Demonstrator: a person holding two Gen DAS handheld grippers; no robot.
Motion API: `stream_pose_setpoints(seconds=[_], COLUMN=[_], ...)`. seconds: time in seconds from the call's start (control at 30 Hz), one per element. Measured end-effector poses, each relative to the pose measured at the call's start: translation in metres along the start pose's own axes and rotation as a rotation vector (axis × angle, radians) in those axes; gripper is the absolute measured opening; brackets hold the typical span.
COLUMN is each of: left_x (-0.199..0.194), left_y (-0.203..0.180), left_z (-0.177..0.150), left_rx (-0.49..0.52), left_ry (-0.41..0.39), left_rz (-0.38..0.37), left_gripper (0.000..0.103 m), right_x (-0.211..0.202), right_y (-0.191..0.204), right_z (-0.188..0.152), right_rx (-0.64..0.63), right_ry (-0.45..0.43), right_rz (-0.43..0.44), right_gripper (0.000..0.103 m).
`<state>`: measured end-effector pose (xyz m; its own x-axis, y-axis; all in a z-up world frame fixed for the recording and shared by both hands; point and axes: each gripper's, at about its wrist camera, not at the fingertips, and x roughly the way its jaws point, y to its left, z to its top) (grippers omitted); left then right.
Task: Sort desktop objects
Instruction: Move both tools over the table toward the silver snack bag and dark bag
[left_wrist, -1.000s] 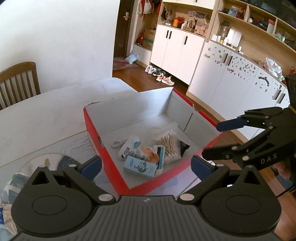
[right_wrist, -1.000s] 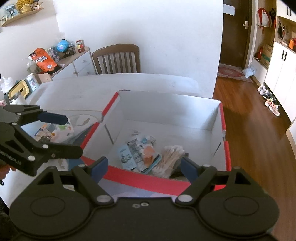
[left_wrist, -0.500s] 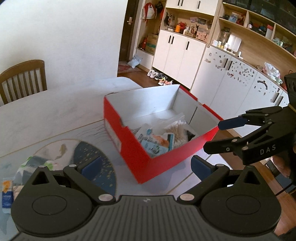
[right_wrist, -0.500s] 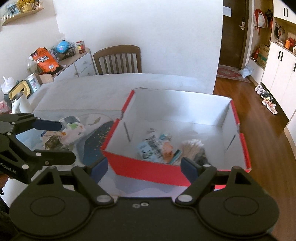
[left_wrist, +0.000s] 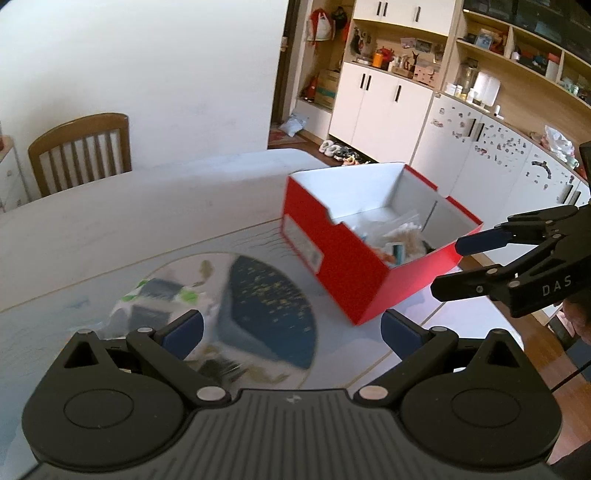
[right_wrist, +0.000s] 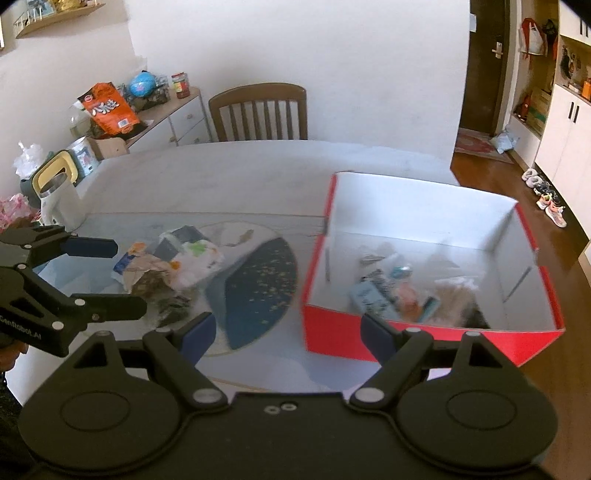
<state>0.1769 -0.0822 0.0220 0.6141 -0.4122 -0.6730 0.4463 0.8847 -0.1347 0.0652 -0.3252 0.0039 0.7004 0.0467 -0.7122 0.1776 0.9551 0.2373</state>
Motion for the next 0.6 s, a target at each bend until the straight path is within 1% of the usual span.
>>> stream_pose_setpoints(seconds=[0.4, 0.6], left_x=[-0.018, -0.017], left_y=[0.057, 0.084], left_z=[-0.020, -0.030], left_rx=[-0.018, -0.034], left_ry=[0.014, 0.026], left_rz=[0.010, 0.041], left_gripper=[0.103, 0.103], right_x=[0.024, 0.039], right_y=[0.059, 0.080], right_z=[0.005, 0.006], right_rx=[-0.021, -0.007], right_ry=[0.016, 0.018], right_rz=[0.018, 0.020], right_gripper=[0.085, 0.085])
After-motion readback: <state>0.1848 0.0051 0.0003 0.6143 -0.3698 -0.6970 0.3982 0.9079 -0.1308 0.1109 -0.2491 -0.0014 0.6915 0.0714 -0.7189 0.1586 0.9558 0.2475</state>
